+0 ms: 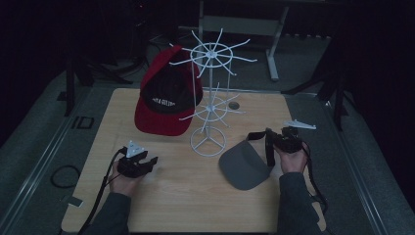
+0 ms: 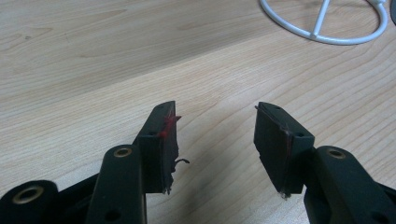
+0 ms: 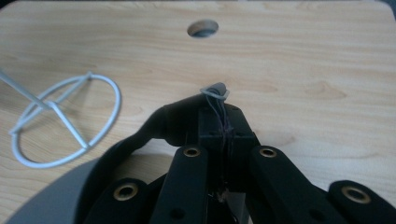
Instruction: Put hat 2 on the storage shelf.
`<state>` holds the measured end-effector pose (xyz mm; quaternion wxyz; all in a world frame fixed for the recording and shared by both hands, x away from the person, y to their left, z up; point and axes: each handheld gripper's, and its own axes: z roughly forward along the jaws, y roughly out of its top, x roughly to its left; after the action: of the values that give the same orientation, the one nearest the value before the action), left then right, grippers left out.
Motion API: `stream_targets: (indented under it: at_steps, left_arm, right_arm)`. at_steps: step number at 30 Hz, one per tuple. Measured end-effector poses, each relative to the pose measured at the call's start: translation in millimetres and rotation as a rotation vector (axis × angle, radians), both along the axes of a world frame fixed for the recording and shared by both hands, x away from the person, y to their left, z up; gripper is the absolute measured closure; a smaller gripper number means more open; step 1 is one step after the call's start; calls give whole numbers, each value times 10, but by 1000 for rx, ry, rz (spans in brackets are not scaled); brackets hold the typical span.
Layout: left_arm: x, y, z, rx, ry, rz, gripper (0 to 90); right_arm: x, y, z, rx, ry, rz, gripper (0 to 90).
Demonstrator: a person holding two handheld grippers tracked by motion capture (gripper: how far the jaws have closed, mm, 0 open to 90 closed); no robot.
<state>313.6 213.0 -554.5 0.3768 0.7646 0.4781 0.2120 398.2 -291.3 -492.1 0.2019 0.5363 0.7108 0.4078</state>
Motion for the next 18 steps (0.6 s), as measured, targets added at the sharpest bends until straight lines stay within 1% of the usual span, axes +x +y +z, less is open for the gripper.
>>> stream_targets:
  at_steps: [4, 13, 16, 18]
  left_arm:
    - [-1, 0, 0, -2, -1, 0, 500]
    - [0, -3, -1, -1, -1, 0, 499]
    - [-1, -3, 0, -1, -1, -1, 499]
    - [-1, -3, 0, -1, -1, -1, 500]
  right_arm:
    - [-28, 21, 87, 16, -26, 9, 883]
    - [-82, 67, 304, 36, -84, 37, 883]
    - [-112, 92, 386, 36, -106, 48, 883]
    - [-124, 102, 414, 34, -113, 51, 883]
